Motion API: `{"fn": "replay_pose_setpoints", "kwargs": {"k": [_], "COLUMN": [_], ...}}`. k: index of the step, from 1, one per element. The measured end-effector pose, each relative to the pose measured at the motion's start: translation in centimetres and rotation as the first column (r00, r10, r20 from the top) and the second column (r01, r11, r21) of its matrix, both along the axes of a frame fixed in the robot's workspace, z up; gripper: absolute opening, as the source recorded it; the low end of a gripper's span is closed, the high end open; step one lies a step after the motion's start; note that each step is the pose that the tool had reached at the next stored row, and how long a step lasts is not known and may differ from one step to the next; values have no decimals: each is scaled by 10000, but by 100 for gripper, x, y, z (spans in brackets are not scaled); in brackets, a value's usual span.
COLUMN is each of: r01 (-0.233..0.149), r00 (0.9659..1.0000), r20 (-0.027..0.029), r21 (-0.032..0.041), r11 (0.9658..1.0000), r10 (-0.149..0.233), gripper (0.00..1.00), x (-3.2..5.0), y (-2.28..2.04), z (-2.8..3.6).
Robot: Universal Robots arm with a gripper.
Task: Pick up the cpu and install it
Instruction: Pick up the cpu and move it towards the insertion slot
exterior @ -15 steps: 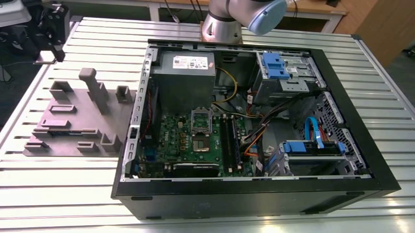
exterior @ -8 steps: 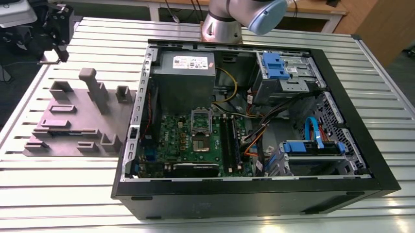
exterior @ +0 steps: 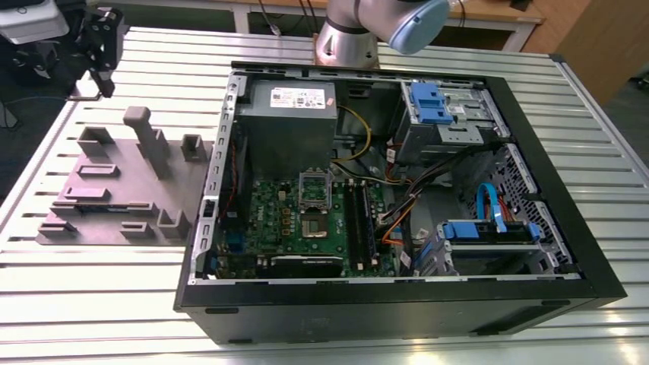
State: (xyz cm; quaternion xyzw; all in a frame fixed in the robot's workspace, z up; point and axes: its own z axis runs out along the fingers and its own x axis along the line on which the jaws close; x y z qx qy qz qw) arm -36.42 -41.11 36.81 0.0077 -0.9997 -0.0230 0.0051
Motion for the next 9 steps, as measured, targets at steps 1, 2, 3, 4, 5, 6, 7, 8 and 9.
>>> {"fn": "replay_pose_setpoints", "kwargs": {"k": [1,2,3,4,5,6,7,8,9], "r01": [0,-1,0,0,-1,0,0,0,0], "r00": [10000,10000,10000,10000,10000,10000,10000,10000,10000], "r20": [1,0,0,0,0,0,0,1,0], "r21": [0,0,0,0,0,0,0,0,-1], "r11": [10000,10000,10000,10000,10000,10000,10000,10000,10000], "r10": [0,1,0,0,1,0,0,0,0], "gripper": [47,47,47,47,47,47,47,47,47], "x": [10,29,39,50,60,69,79,90,100], "y": [0,0,0,0,0,0,0,0,0], "z": [0,0,0,0,0,0,0,0,0]}}
